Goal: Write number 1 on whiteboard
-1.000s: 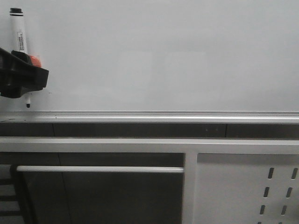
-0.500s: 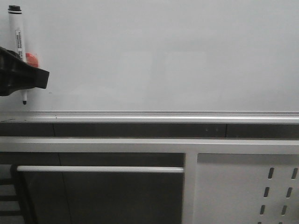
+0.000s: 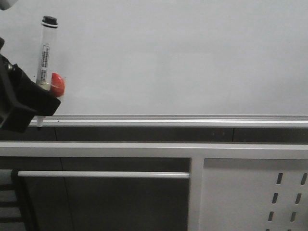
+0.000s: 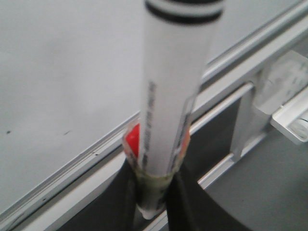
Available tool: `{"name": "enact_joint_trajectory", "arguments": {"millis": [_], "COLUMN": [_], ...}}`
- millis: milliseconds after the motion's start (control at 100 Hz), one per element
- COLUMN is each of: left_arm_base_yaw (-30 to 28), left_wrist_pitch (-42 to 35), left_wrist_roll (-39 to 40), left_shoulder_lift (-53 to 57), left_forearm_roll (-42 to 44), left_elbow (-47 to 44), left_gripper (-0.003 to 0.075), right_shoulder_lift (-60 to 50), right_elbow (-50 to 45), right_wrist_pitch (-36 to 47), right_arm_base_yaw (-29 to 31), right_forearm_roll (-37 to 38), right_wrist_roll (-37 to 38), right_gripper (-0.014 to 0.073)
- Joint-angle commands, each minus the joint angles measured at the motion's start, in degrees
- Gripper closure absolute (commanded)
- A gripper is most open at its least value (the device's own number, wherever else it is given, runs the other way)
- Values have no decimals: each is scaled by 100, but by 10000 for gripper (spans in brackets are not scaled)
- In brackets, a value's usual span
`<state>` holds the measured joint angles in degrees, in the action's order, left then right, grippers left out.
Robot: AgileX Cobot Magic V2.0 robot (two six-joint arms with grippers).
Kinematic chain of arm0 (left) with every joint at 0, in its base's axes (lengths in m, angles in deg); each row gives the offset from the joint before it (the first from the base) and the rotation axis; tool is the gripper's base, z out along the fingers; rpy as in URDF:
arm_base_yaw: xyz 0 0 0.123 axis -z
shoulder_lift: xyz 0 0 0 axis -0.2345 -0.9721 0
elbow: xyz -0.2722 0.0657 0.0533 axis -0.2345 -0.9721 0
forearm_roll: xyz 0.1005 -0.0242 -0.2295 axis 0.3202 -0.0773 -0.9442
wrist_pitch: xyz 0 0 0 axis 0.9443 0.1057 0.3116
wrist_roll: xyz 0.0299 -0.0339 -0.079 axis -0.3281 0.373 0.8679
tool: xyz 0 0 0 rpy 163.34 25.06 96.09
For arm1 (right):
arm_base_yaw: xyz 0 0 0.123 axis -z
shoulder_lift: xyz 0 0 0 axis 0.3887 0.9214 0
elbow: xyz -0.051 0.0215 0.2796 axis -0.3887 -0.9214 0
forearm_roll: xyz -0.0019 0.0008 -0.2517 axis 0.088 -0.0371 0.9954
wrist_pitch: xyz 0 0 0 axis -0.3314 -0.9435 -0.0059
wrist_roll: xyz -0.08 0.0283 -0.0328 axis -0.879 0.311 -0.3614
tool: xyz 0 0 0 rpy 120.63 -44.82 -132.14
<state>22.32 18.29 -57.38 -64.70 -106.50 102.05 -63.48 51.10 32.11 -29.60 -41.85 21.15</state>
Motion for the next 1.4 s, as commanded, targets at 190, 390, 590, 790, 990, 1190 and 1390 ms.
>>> {"name": "enact_joint_trajectory", "arguments": {"millis": [190,390,590,790,990,1190,1390], "left_arm_base_yaw": [1446,2522,2882,2720,2437,2410,2410], "left_wrist_pitch": [276,275,275,562,1902,2512,2516], "left_wrist_roll": [-33,-33,-33,-33,-33,-33,-33], "left_shoulder_lift": [456,456,456,445,72,-385,-527], "left_forearm_roll": [1130,1289,1300,1388,1643,1861,2095], "left_elbow": [177,177,177,670,1517,1836,1887], "left_gripper": [738,738,738,738,738,738,738], "right_shoulder_lift": [605,1447,2271,2764,3016,3115,3368], "right_elbow": [283,938,1739,1940,1954,1954,1954], "right_wrist_pitch": [-826,-1959,-2642,-2897,-3087,-2984,-2515], "right_arm_base_yaw": [28,28,28,28,28,-7,-315], "right_forearm_roll": [-3190,-2924,-2224,-2487,-2546,-2402,-1909], "right_wrist_roll": [-2864,-3391,-3463,-3906,-4040,-4101,-4101], "right_gripper": [291,290,280,235,238,247,271]}}
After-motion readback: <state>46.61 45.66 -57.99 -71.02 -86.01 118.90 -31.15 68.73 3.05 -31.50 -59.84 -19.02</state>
